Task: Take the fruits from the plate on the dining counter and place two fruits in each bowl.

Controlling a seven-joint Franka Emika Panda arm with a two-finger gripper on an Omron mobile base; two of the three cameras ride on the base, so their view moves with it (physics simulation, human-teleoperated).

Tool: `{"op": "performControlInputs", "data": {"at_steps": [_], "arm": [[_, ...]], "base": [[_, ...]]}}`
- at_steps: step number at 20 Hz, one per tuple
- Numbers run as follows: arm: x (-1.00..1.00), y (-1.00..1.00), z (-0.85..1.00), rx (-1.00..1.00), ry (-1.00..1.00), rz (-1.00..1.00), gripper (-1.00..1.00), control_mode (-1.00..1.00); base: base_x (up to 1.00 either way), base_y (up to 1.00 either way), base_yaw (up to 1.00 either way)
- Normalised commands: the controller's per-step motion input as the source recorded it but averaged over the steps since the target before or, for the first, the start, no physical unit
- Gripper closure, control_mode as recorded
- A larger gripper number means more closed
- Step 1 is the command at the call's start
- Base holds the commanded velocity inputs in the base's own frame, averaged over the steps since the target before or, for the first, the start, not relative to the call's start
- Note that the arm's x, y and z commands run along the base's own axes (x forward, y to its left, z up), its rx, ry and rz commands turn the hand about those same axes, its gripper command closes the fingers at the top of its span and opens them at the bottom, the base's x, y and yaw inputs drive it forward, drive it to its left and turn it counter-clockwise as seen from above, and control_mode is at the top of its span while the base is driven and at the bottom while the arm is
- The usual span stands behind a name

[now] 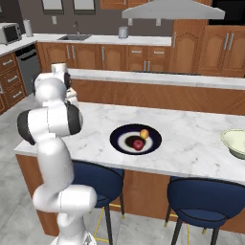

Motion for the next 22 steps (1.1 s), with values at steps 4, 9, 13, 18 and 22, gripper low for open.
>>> {"op": "performControlInputs", "data": {"at_steps": [4, 9, 13, 18, 22], "arm": [[-0.5, -0.94, 0.35, 0.07, -0.12, 0.0, -1.0, -1.0], [-0.44, -0.99, 0.31, 0.0, -0.07, 0.02, -1.0, -1.0], [-0.21, -1.0, 0.11, 0.0, 0.0, 0.03, -1.0, -1.0], [-0.29, -1.0, 0.0, 0.07, 0.0, 0.05, -1.0, -1.0], [0.0, -1.0, 0.0, 0.0, 0.01, 0.04, -1.0, -1.0]], "base": [[0.0, 0.0, 0.0], [0.0, 0.0, 0.0], [0.0, 0.0, 0.0], [0.0, 0.0, 0.0], [0.0, 0.0, 0.0]]}}
